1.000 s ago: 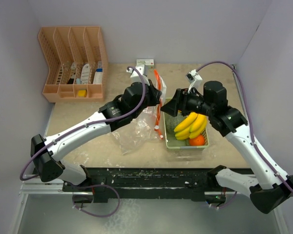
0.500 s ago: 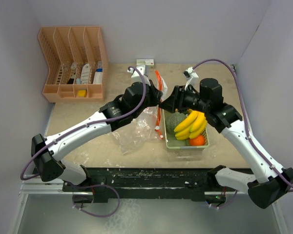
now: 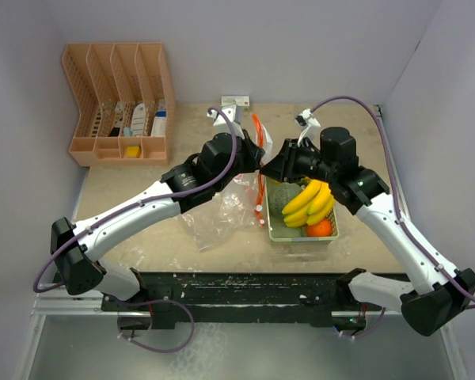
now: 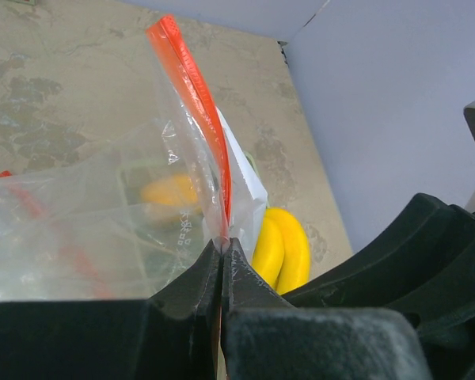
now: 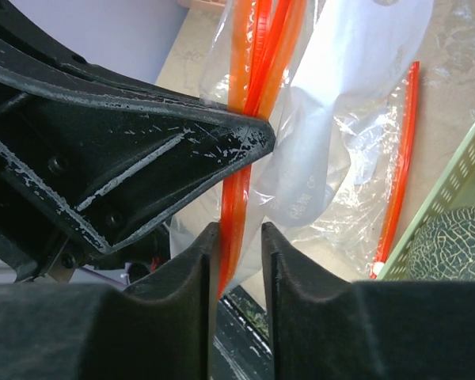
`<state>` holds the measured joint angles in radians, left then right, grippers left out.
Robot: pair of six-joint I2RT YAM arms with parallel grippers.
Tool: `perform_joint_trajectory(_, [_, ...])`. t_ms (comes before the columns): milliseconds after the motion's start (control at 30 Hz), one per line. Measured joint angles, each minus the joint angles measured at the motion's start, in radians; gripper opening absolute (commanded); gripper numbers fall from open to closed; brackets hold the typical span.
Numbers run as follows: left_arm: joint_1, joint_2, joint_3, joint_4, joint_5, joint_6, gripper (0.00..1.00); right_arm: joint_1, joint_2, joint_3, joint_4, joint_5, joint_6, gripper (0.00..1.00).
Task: Place the food in the zip-top bag and seal the zipper
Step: Open the zipper of the food storage bag.
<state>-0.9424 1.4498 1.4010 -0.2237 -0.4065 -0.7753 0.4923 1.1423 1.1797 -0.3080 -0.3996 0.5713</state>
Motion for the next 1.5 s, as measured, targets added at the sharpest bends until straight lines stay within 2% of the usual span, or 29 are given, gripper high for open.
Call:
perform_joint_trajectory(100, [0.000,0.000,0.000,0.000,0.000,0.000,0.00,0.004,-0.011,0.000,-0.004,0.027,0.002,0.00])
perform_joint_trajectory(267, [0.000,-0.004,-0.004,0.000,0.006,0.001,0.00,0.006,-0.027,0.000,-0.031,0.103,0.010,0.00])
perform_joint_trajectory(333, [-0.001,-0.020,-0.025,0.005,0.018,0.002,0.05,0.007,-0.030,0.000,-0.044,0.132,0.013,0.00])
perform_joint_trajectory(500, [-0.001,-0.078,-0.080,0.020,0.053,0.018,0.37,0.013,-0.037,0.013,-0.100,0.245,0.021,0.00])
perform_joint_trajectory(600, [0.000,-0.116,-0.099,0.022,0.072,0.034,0.46,0.005,-0.042,0.021,-0.128,0.320,0.022,0.00])
perform_joint_trajectory(667, [0.000,-0.148,-0.119,0.027,0.085,0.037,0.61,0.004,-0.051,0.022,-0.142,0.354,0.024,0.00])
perform_joint_trajectory(833, [0.000,-0.180,-0.156,0.042,0.119,0.040,0.78,0.004,-0.071,0.035,-0.150,0.361,0.032,0.00])
perform_joint_trajectory(967, [0.000,-0.158,-0.156,0.053,0.161,0.047,1.00,0.004,-0.082,0.049,-0.150,0.356,0.034,0.00])
perform_joint_trajectory(1300, [0.000,-0.039,-0.116,0.088,0.213,0.027,1.00,0.004,-0.085,0.056,-0.141,0.330,0.033,0.00])
perform_joint_trajectory(1367, [0.000,-0.031,-0.108,0.101,0.214,0.014,0.96,0.000,-0.087,0.056,-0.138,0.330,0.033,0.00])
perform_joint_trajectory(1500, [0.000,-0.025,-0.099,0.126,0.205,-0.010,0.82,-0.002,-0.093,0.056,-0.134,0.328,0.033,0.00])
